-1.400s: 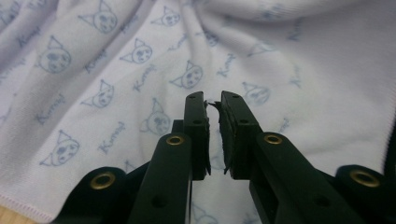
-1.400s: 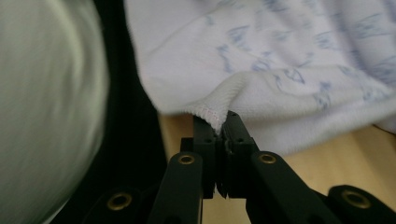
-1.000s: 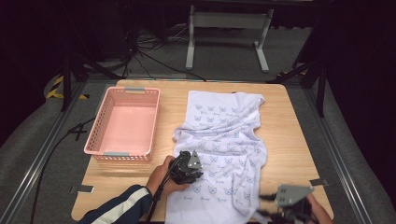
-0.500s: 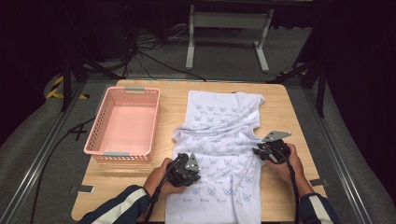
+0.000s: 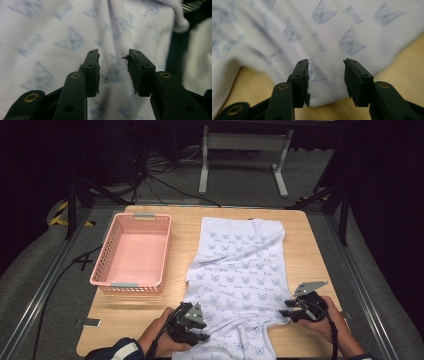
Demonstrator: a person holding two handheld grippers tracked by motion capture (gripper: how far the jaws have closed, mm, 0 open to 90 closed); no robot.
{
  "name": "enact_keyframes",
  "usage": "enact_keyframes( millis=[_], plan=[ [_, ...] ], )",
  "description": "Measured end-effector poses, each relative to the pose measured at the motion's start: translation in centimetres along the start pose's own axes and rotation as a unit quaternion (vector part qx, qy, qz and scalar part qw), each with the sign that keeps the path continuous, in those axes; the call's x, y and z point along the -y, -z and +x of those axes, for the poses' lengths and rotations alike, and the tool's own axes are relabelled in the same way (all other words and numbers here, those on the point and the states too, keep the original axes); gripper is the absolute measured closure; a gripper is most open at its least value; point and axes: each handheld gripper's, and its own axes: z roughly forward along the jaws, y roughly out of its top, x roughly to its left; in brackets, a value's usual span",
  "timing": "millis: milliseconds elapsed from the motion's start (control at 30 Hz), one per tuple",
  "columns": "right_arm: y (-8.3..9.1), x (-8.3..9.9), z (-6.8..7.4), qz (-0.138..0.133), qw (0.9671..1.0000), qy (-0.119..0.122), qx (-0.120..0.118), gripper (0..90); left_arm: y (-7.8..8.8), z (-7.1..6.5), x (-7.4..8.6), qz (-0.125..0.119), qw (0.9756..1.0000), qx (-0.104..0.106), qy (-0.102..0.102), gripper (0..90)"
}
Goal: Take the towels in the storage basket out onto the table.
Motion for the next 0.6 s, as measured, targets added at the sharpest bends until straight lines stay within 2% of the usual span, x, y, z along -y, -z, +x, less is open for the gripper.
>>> enact_keyframes(
  millis=[33,67,100,133,167,200,233,267,300,333,367,400,433,467,533,567,600],
  plan=[
    [0.2,-0.3,-0.5,-0.017,0.9997,-0.003,0.017,58.6,0.1,0.5,-0.6,-0.012,0.9999,-0.012,0.000,59.9],
    [0.3,-1.0,-1.5,-0.042,0.9977,-0.011,0.052,60.2,-0.2,1.3,-1.1,-0.026,0.9993,-0.026,-0.004,55.0],
    [0.2,-1.6,-2.6,-0.055,0.9952,-0.023,0.077,62.5,-0.4,1.9,-1.7,-0.025,0.9987,-0.044,-0.001,53.9],
    [-0.1,-2.3,-3.8,-0.064,0.9921,-0.035,0.102,65.4,-0.7,2.4,-2.0,-0.026,0.9981,-0.056,-0.007,53.9],
    [-0.5,-2.7,-4.7,-0.072,0.9895,-0.039,0.119,66.5,-1.1,3.2,-2.5,-0.030,0.9970,-0.070,-0.013,52.9],
    [-1.1,-3.4,-6.2,-0.093,0.9862,-0.051,0.127,70.0,-1.4,3.8,-2.7,-0.037,0.9964,-0.076,-0.005,52.1],
    [-1.6,-3.7,-7.0,-0.099,0.9844,-0.067,0.129,71.5,-1.8,4.4,-2.9,-0.036,0.9964,-0.077,0.002,53.8],
    [-2.3,-4.2,-7.9,-0.101,0.9821,-0.078,0.139,70.2,-2.2,4.9,-3.1,-0.030,0.9959,-0.085,-0.007,54.1],
    [-3.1,-4.7,-8.6,-0.107,0.9814,-0.073,0.141,69.5,-2.4,5.3,-3.1,-0.028,0.9953,-0.092,-0.004,53.1],
    [-3.6,-5.1,-9.0,-0.112,0.9812,-0.077,0.137,71.5,-2.7,5.6,-3.0,-0.028,0.9958,-0.087,0.005,53.4],
    [-4.0,-5.3,-9.0,-0.110,0.9813,-0.078,0.137,71.4,-3.0,5.9,-2.9,-0.016,0.9973,-0.072,0.010,53.9],
    [-4.8,-5.6,-9.1,-0.096,0.9840,-0.067,0.134,70.4,-3.2,5.9,-2.8,-0.013,0.9970,-0.076,0.006,53.1],
    [-5.2,-5.8,-9.0,-0.084,0.9853,-0.060,0.136,70.2,-3.3,5.9,-2.6,-0.021,0.9967,-0.077,0.008,52.5],
    [-5.8,-5.8,-9.0,-0.064,0.9868,-0.054,0.139,70.1,-3.3,6.0,-2.4,-0.027,0.9970,-0.070,0.022,52.5],
    [-5.9,-5.5,-9.4,-0.062,0.9876,-0.071,0.125,70.8,-3.0,5.7,-2.2,-0.024,0.9974,-0.059,0.032,51.9],
    [-5.6,-5.3,-9.5,-0.056,0.9864,-0.085,0.129,71.0,-3.0,5.4,-2.0,-0.028,0.9974,-0.056,0.036,52.0],
    [-5.4,-5.1,-9.5,-0.050,0.9863,-0.088,0.130,71.3,-2.9,5.0,-1.8,-0.031,0.9973,-0.050,0.045,52.5]
  ],
)
